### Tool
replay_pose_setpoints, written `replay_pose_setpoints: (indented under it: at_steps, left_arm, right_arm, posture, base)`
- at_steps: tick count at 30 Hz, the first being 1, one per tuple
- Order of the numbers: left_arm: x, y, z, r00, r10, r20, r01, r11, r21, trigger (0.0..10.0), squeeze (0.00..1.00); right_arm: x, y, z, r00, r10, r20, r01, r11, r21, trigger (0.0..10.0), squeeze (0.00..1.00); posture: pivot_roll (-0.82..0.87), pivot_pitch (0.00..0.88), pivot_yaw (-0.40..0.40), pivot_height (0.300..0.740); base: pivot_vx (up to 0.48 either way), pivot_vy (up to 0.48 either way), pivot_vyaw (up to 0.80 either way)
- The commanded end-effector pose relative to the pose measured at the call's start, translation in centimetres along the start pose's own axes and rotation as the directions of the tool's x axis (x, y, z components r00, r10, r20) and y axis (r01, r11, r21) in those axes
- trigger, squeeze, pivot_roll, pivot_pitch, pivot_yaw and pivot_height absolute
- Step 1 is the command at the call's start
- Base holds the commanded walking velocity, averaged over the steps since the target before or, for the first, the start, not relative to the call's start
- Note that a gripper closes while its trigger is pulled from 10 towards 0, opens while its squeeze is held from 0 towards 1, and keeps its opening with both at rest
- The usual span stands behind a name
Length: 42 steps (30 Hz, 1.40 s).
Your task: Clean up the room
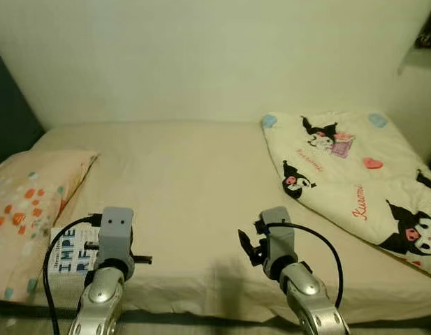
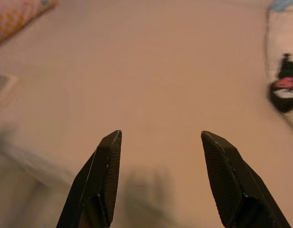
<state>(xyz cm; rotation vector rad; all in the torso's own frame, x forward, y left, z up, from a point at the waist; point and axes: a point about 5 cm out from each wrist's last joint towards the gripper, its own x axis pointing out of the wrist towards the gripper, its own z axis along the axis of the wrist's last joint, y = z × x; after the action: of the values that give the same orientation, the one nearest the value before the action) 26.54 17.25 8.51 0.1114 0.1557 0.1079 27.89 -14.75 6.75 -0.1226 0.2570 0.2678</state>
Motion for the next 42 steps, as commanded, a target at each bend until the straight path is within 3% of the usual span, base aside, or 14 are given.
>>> replay_pose_setpoints:
  at_steps: [1,16,31,42]
  left_arm:
    - [0.0,0.44,-0.32,1.0,0.007,-0.019,-0.006,1.0,0.013,10.0,0.0]
    - [0.1,0.51,-0.31,1.0,0.001,-0.021,0.0,1.0,0.019,10.0,0.0]
    - [0.14,0.47,-0.35,1.0,-0.003,-0.025,0.003,1.0,0.015,10.0,0.0]
    - [0.24,0.4,-0.23,1.0,-0.004,-0.024,0.005,1.0,0.012,10.0,0.0]
  right_arm:
    - [0.15,0.47,0.17,1.0,0.006,0.001,-0.006,1.0,0.002,10.0,0.0]
    - [0.13,0.34,0.2,1.0,-0.009,0.004,0.009,1.0,0.007,10.0,0.0]
    - [-0.12,0.32,0.21,1.0,-0.018,0.01,0.017,0.999,0.045,10.0,0.0]
    - [-0.2,0.44,0.2,1.0,-0.019,0.006,0.019,0.998,0.063,10.0,0.0]
  posture:
    - [-0.07,0.107,0.005,0.733]
    - [-0.07,0.098,0.011,0.733]
    - [-0.07,0.103,0.009,0.733]
    - [-0.08,0.105,0.012,0.733]
  base:
    - [0.0,-0.382,0.8]
    - [0.0,-0.382,0.7]
    - [0.0,-0.382,0.0]
    - [0.0,-0.38,-0.73]
